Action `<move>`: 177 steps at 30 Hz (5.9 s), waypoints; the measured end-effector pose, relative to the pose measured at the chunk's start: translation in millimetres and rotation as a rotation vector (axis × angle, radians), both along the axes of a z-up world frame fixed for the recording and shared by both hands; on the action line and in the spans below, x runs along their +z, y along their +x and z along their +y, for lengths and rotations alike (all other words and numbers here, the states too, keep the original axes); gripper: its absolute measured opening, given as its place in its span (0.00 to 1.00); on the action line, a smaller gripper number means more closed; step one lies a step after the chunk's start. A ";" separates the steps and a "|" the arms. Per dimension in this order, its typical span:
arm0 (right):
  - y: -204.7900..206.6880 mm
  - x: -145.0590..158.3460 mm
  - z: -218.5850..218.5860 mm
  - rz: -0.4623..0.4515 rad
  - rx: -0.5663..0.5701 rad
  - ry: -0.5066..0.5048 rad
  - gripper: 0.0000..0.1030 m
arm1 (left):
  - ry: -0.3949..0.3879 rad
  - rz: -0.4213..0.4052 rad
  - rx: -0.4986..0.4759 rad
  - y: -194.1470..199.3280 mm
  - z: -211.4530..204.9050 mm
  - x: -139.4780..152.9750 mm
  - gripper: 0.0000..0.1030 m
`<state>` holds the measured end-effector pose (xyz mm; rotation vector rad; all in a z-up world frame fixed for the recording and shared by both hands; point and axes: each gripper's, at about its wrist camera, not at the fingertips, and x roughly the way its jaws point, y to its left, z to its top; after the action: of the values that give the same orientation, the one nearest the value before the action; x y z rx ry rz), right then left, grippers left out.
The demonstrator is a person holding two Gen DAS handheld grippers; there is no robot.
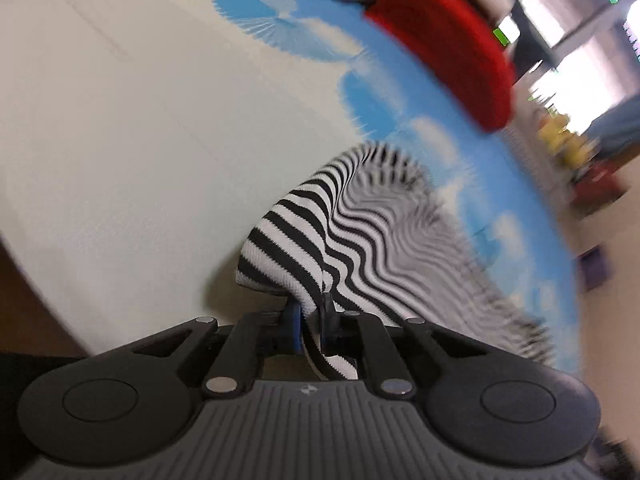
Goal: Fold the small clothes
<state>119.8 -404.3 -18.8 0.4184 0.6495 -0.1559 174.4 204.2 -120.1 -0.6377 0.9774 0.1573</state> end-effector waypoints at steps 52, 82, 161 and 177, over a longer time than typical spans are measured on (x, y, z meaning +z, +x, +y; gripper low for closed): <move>54.3 -66.9 8.0 0.401 0.229 0.153 0.48 | 0.307 -0.238 -0.797 63.5 -256.9 87.9 0.34; -22.0 -81.7 18.9 0.522 0.485 -0.142 0.02 | 0.221 0.102 -0.891 64.7 -323.9 14.1 0.79; 75.2 -98.3 4.7 0.461 0.214 0.095 0.71 | -0.019 0.149 -0.651 163.9 -279.4 -2.9 0.85; 97.5 -82.4 22.1 0.372 0.169 0.228 0.04 | -0.267 0.021 -0.620 173.0 -274.1 -25.6 0.37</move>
<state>217.3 -382.2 -101.1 0.5578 1.0708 0.0036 347.3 -69.9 -145.7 -0.5470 1.1848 -0.5225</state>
